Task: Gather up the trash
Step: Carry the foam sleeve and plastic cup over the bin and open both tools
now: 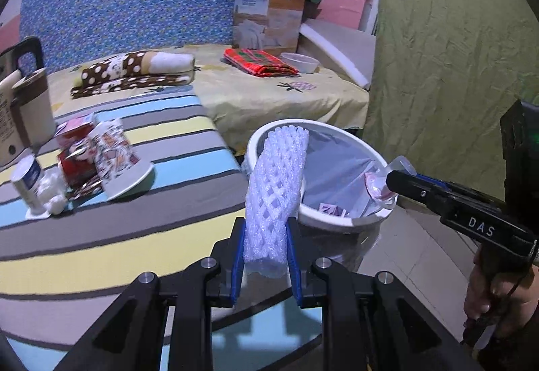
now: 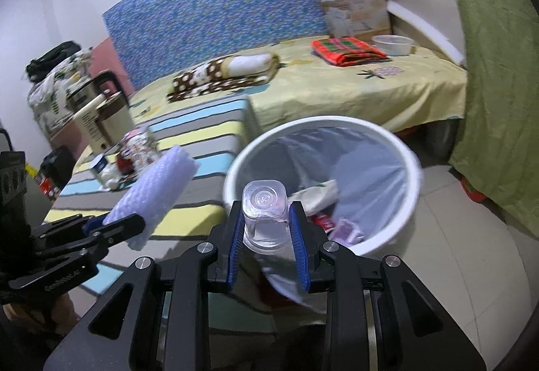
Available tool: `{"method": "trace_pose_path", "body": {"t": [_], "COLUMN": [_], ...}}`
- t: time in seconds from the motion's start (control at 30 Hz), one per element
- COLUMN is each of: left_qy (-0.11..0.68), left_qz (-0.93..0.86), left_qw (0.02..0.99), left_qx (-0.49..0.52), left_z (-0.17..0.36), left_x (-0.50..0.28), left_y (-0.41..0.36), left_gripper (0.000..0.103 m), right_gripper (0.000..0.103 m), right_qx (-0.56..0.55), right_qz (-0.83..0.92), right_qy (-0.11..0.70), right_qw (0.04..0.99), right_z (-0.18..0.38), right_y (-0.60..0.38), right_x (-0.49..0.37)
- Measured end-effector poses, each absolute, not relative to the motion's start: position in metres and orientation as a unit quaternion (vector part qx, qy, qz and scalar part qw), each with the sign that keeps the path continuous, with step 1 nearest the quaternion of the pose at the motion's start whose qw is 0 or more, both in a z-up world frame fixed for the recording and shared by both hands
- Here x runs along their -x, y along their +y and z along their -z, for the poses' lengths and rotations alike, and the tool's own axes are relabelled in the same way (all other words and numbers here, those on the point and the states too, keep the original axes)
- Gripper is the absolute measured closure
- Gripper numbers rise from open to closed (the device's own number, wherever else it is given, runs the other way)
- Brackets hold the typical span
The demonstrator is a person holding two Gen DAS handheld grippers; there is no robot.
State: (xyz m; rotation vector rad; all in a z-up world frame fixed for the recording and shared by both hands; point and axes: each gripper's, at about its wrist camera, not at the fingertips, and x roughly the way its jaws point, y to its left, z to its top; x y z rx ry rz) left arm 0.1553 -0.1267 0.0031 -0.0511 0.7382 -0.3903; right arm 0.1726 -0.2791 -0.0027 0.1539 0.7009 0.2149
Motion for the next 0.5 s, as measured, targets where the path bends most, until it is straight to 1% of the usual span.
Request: {"method": "trace_pose_path", "body": {"t": [0.5], "left_qy": [0.366], "left_qz": [0.224], "left_qw": [0.903], "left_qx": [0.006], "left_z": [0.003], "left_x": [-0.188], "left_y": [-0.173], "left_gripper": [0.080], "right_gripper": [0.073], "right_qx": [-0.087], "right_qz": [-0.073], "right_qy": [0.356], "right_qw": [0.928], "right_z": [0.015], "right_y": [-0.305], "right_x": [-0.186]}}
